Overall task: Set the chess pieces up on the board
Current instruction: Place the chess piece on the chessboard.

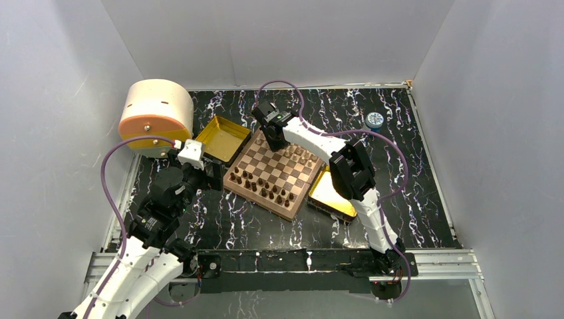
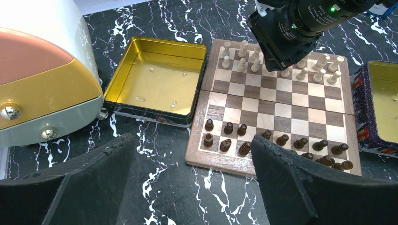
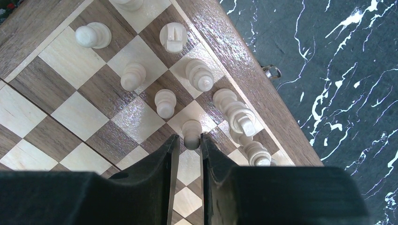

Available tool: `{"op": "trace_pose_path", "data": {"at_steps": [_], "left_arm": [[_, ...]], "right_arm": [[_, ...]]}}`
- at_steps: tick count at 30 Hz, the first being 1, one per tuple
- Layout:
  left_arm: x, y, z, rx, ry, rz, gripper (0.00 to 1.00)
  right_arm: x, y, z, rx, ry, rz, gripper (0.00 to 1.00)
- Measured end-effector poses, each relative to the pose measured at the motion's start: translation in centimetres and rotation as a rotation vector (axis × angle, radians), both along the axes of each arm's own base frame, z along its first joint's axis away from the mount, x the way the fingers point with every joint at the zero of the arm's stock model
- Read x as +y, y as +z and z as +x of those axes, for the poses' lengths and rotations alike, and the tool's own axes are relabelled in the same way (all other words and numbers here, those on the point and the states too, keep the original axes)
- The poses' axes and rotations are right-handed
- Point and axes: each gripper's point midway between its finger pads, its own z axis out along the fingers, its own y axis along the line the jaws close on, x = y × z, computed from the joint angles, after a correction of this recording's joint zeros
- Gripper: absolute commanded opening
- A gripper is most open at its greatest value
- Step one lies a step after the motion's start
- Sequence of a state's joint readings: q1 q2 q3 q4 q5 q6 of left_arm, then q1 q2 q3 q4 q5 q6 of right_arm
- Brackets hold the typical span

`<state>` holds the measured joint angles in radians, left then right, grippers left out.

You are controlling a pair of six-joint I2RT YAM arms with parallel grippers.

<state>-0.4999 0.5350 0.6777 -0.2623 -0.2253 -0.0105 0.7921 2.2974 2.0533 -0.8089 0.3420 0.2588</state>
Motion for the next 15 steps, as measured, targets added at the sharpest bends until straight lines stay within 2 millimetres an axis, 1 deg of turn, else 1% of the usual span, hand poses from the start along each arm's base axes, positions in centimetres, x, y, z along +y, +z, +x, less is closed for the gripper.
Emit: {"op": "trace_pose_path", "data": {"at_steps": [15], "left_arm": [[-0.01,-0.02,0.01,0.001,0.0,0.0,0.92]], "right_arm": [[-0.06,-0.01,0.03,-0.002,-0.002,-0.003,0.34]]}}
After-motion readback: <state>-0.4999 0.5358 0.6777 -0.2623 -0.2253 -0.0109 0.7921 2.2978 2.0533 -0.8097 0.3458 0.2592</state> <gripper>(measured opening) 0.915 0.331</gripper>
